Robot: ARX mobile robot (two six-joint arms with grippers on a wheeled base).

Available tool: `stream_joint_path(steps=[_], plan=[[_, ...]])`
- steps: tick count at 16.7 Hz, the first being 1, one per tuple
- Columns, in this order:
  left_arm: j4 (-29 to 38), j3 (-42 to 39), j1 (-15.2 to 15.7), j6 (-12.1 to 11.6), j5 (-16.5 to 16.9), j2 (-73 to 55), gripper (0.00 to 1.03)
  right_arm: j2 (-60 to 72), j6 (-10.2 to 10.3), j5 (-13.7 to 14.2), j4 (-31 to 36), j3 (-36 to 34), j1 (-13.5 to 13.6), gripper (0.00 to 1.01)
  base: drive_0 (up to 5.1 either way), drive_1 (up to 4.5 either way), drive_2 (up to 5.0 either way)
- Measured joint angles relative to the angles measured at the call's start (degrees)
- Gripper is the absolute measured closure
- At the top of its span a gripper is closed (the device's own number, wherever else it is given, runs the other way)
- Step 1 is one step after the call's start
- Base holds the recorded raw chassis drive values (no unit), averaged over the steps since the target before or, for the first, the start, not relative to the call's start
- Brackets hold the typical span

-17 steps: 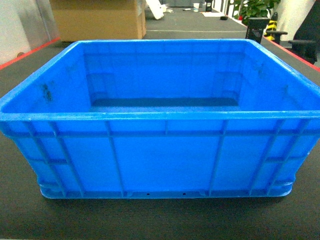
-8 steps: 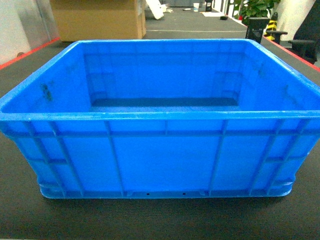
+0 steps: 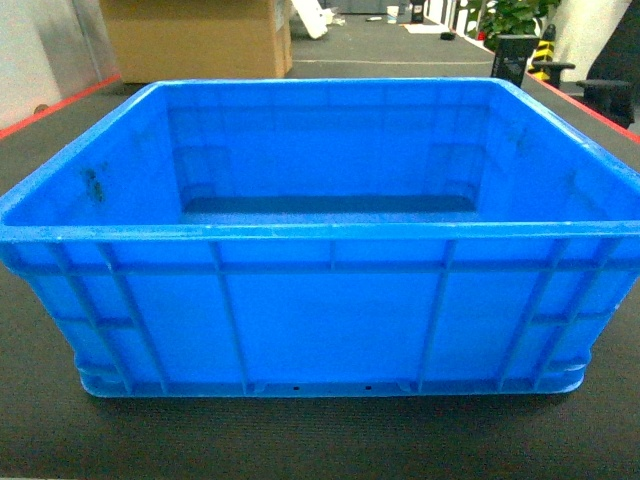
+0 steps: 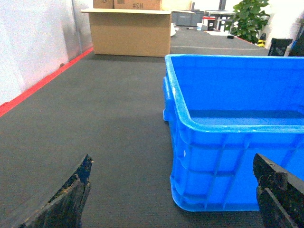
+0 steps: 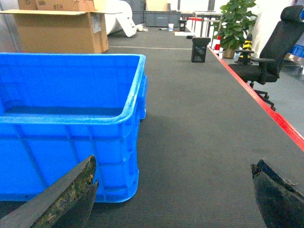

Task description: Place box next to blue box on left shelf

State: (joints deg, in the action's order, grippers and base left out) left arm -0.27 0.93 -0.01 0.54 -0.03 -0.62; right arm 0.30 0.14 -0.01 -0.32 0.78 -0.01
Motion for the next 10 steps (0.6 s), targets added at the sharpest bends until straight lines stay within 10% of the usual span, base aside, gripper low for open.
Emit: stream_joint_path(steps=[10], plan=[[0.0,0.0,0.0,0.0,0.0,0.0,0.05,0.0,0.0,0.0,0.0,0.0,0.0,0.03,0.0,0.00,0.0]])
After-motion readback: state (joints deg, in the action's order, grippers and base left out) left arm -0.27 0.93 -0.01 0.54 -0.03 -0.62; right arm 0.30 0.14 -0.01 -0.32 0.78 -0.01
